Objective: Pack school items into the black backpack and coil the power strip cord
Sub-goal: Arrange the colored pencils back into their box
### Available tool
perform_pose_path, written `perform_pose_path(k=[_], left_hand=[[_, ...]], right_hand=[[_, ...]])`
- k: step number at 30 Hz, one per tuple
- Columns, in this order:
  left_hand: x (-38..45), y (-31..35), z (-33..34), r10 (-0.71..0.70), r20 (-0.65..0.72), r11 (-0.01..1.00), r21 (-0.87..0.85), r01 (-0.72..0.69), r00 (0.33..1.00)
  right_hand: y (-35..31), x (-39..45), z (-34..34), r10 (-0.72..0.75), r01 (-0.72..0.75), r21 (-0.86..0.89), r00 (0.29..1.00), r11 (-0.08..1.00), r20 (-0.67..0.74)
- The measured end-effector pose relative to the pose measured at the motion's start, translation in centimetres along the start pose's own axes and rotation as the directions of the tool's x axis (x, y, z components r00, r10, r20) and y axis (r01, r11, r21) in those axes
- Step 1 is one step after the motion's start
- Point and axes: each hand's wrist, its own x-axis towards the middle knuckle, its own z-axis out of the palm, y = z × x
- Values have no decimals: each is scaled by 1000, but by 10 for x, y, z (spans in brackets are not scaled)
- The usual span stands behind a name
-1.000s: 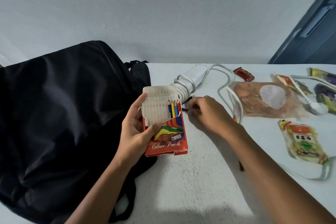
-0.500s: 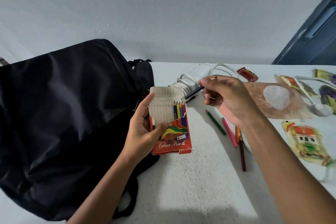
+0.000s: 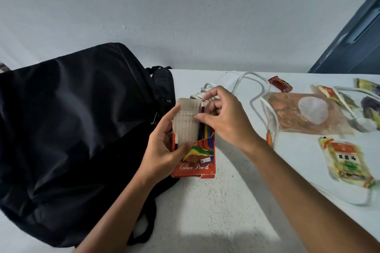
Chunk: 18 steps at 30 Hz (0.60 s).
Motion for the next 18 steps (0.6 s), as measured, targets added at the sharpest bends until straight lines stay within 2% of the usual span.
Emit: perform_pose_path(k=[6, 12, 14, 16, 18], left_hand=[[0, -2, -1, 6, -32, 998, -58, -8, 999], [0, -1, 0, 13, -50, 997, -80, -17, 999], [-1, 1, 0, 12, -75, 995, -103, -19, 997], [-1, 3, -1, 10, -111, 992, -121, -23, 994], [-1, 5, -2, -13, -141, 986, -165, -11, 990]], right_hand=[[-3, -4, -1, -55, 72, -232, 995, 970, 77], [1, -9, -2, -9, 39, -279, 994, 959, 110], [3, -6, -3, -11, 21, -172, 998, 985, 58], [8, 0, -6, -22, 16, -66, 996, 998, -91], [18, 9, -13, -37, 15, -93, 970, 996, -240]])
